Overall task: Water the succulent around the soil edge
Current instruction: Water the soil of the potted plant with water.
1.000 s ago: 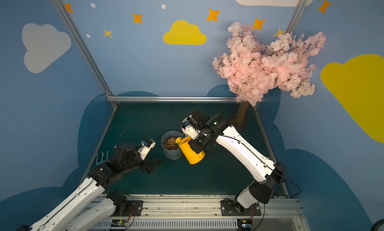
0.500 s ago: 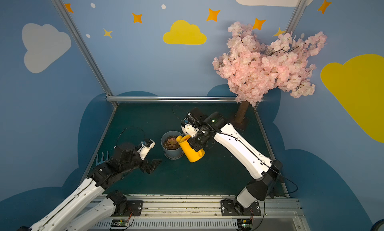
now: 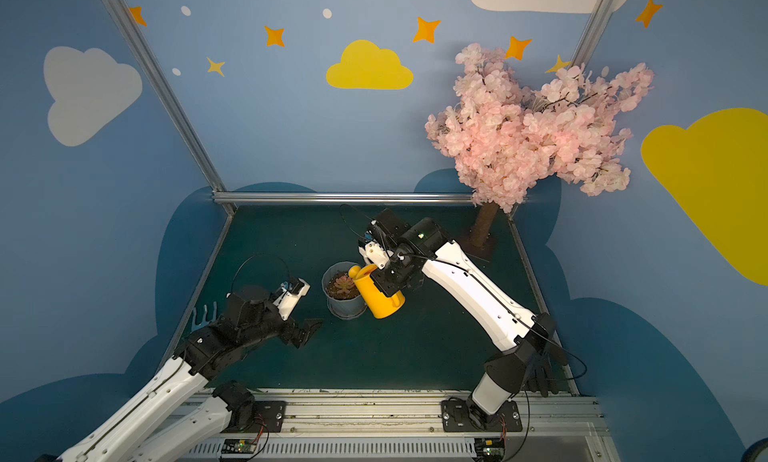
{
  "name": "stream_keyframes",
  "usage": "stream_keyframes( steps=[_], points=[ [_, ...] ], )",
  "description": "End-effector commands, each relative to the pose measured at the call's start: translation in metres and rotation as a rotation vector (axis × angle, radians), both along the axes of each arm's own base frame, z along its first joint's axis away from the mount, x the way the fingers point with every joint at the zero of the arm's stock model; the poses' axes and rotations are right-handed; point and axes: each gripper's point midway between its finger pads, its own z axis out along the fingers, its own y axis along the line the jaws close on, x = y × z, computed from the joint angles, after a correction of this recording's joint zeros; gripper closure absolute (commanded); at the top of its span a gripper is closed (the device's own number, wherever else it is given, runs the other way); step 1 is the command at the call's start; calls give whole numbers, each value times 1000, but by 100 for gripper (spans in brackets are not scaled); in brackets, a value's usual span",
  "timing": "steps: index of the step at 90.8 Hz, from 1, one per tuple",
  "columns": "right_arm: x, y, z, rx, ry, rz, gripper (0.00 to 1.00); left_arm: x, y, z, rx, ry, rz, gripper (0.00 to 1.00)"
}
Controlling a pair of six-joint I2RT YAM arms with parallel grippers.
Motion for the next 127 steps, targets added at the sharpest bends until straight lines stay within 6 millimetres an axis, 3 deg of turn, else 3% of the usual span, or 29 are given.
stream_keyframes(
  steps=[1, 127],
  points=[
    [3, 2, 8, 18, -10, 4, 100, -1, -2, 7, -20, -16, -11, 0],
    [11, 32, 10, 71, 44, 38, 100, -3, -2, 9, -19, -17, -15, 0]
  ],
)
